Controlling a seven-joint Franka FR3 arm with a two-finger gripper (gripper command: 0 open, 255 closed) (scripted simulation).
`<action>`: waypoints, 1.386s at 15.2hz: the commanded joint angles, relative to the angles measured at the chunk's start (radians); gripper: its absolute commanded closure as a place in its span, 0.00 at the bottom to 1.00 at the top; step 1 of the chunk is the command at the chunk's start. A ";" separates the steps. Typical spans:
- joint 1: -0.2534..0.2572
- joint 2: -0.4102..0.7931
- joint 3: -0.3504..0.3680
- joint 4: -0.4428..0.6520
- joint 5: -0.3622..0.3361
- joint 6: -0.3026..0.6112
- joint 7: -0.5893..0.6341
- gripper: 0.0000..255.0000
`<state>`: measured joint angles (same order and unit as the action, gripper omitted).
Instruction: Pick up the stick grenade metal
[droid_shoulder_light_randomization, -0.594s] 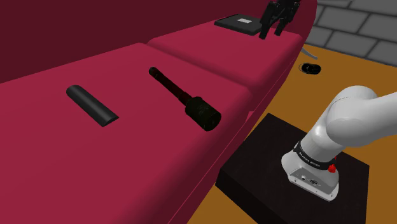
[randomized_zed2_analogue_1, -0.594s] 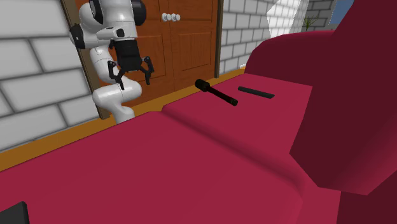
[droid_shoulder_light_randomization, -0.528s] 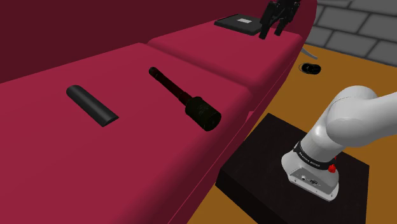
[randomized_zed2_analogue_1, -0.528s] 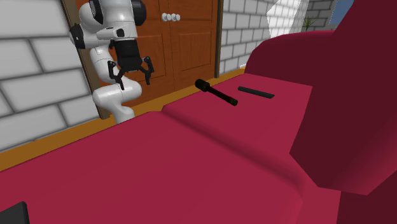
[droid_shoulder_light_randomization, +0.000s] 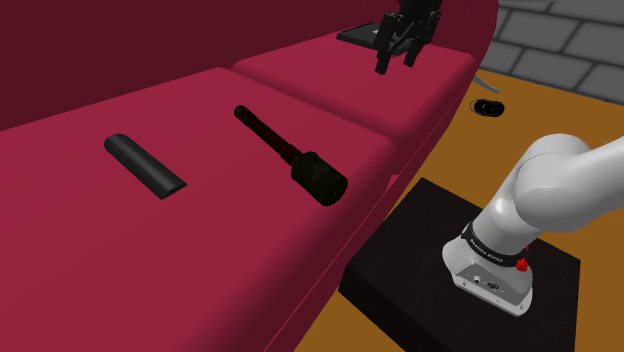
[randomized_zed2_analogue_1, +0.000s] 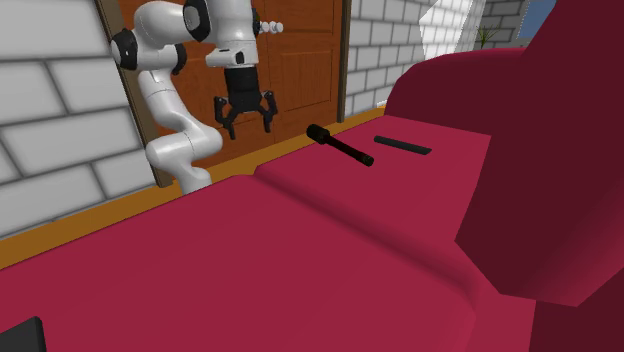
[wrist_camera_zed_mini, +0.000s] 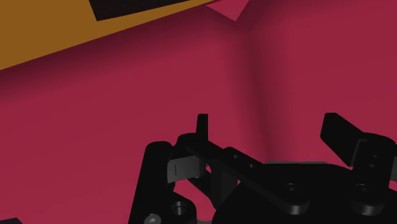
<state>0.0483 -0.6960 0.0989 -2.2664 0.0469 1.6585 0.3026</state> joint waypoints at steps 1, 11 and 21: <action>0.012 0.042 0.042 0.026 0.020 0.007 0.046 0.00; 0.055 0.296 0.241 0.210 0.065 0.036 0.270 0.00; 0.105 0.639 0.417 0.502 -0.013 0.024 0.518 0.00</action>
<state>0.1468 -0.0951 0.5009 -1.8060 0.0471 1.6947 0.7948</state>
